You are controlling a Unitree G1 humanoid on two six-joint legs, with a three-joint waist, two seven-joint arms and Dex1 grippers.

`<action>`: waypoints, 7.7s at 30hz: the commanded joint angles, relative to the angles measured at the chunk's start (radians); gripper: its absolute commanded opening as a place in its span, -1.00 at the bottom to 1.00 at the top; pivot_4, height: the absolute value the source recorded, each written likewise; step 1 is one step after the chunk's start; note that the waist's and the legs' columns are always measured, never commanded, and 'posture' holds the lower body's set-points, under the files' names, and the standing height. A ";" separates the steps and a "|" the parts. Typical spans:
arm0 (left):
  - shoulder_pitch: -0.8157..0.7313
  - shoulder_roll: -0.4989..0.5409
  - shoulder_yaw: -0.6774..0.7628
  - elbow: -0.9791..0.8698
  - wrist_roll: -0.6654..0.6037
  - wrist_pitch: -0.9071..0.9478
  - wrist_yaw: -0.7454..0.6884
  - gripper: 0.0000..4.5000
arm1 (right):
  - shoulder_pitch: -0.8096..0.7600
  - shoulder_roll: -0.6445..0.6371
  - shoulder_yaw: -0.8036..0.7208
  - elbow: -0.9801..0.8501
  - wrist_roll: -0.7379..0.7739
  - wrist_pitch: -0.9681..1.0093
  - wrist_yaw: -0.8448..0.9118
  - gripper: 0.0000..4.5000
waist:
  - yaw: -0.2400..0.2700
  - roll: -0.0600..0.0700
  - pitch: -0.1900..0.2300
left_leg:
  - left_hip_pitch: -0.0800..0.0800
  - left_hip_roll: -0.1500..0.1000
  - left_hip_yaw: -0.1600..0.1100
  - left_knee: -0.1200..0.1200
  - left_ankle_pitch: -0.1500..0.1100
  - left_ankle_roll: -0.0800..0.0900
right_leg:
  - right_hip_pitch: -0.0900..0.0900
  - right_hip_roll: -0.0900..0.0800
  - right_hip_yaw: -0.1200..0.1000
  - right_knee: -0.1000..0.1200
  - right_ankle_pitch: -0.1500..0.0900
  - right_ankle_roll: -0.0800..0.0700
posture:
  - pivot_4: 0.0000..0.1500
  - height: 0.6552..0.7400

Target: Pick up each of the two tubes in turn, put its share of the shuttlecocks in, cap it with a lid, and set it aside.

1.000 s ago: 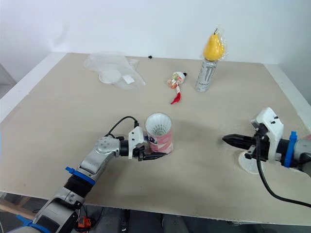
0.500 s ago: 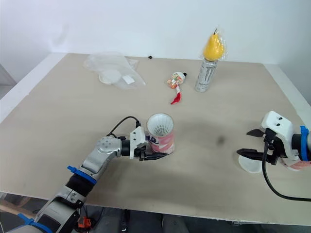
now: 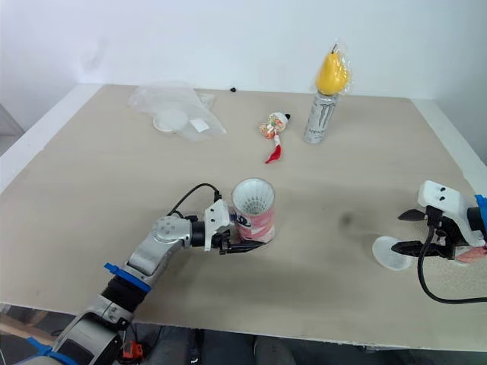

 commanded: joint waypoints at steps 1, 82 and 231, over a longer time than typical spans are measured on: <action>0.013 0.000 -0.012 -0.047 -0.002 0.013 0.001 0.25 | -0.047 0.017 0.013 0.071 -0.028 -0.061 0.024 0.99 | -0.001 0.000 0.000 | 0.000 0.000 0.000 0.000 0.000 0.000 | 0.000 0.000 0.000 0.000 0.000 0.000 | 1.00 1.00; -0.082 0.033 -0.073 0.050 0.032 0.161 -0.116 0.25 | -0.780 0.312 0.503 -0.526 0.260 0.185 0.089 -0.98 | 0.000 0.001 -0.001 | 0.003 0.001 -0.001 -0.002 -0.001 -0.001 | 0.002 -0.001 -0.003 0.000 -0.002 -0.003 | 1.00 1.00; -0.059 0.137 0.036 -0.034 -0.056 0.054 -0.163 1.00 | 0.363 0.502 -0.116 -0.856 0.386 0.432 -0.337 0.94 | -0.004 -0.007 -0.005 | 0.001 0.005 -0.001 -0.005 -0.006 -0.007 | -0.002 0.004 -0.001 0.000 -0.007 -0.004 | 1.00 1.00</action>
